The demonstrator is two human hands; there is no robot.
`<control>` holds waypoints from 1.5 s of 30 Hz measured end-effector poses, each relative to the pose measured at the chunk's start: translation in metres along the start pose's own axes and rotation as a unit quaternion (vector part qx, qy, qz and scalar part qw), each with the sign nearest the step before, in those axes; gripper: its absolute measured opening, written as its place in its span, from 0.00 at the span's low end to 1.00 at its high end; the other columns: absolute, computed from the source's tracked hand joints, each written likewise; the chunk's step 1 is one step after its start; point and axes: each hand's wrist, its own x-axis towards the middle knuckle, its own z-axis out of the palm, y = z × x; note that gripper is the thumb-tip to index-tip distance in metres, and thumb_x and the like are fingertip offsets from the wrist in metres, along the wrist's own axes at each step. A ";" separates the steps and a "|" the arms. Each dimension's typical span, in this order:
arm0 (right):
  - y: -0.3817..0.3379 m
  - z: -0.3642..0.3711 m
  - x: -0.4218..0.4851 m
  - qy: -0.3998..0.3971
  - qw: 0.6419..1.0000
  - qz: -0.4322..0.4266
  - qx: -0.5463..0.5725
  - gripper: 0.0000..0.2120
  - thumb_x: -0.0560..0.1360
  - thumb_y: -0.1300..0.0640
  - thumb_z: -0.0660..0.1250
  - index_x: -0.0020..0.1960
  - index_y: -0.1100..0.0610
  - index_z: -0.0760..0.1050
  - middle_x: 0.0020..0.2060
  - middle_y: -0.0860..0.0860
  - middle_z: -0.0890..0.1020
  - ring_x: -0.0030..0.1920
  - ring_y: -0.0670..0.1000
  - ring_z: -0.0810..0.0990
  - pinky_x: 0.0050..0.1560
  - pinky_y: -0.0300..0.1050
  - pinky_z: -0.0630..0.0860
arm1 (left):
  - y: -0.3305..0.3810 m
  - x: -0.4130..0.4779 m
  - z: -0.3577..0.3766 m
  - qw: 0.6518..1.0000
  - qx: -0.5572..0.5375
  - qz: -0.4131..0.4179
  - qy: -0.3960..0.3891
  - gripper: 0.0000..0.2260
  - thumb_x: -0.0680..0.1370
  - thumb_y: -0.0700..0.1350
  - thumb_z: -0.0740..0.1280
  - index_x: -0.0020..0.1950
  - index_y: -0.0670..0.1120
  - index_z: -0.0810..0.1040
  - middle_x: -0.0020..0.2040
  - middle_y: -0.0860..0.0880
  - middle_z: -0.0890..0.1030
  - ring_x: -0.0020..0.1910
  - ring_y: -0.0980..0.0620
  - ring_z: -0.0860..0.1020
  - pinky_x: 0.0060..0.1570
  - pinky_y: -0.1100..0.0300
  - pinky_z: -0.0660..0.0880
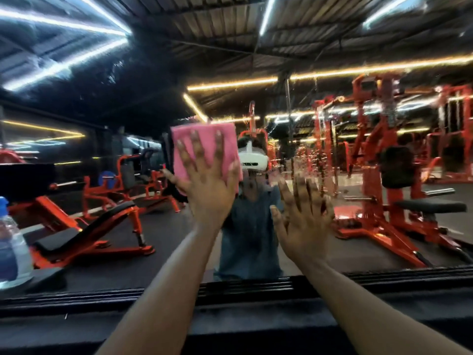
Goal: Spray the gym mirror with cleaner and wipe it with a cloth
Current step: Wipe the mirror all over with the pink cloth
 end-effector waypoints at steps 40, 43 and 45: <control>-0.001 0.004 -0.002 0.043 0.999 0.003 0.010 0.31 0.81 0.39 0.60 0.82 0.43 0.60 0.84 0.49 0.54 0.83 0.56 0.56 0.76 0.68 0.57 | 0.010 0.033 -0.001 0.961 0.078 0.263 -0.038 0.32 0.84 0.66 0.50 0.85 0.59 0.43 0.85 0.47 0.39 0.84 0.42 0.38 0.71 0.20 0.41; -0.001 0.004 -0.001 0.034 0.999 0.001 0.005 0.31 0.82 0.39 0.59 0.83 0.43 0.58 0.84 0.49 0.53 0.83 0.56 0.55 0.77 0.68 0.56 | -0.032 0.032 -0.008 0.953 0.086 0.288 -0.037 0.30 0.83 0.67 0.46 0.84 0.62 0.44 0.86 0.49 0.39 0.84 0.42 0.41 0.70 0.20 0.45; 0.000 0.004 -0.002 0.035 0.999 0.000 0.009 0.32 0.82 0.39 0.60 0.83 0.43 0.58 0.84 0.50 0.53 0.83 0.56 0.55 0.77 0.68 0.56 | -0.051 0.058 -0.016 0.974 0.068 0.216 -0.009 0.30 0.83 0.67 0.45 0.84 0.63 0.46 0.86 0.49 0.42 0.85 0.42 0.43 0.71 0.20 0.45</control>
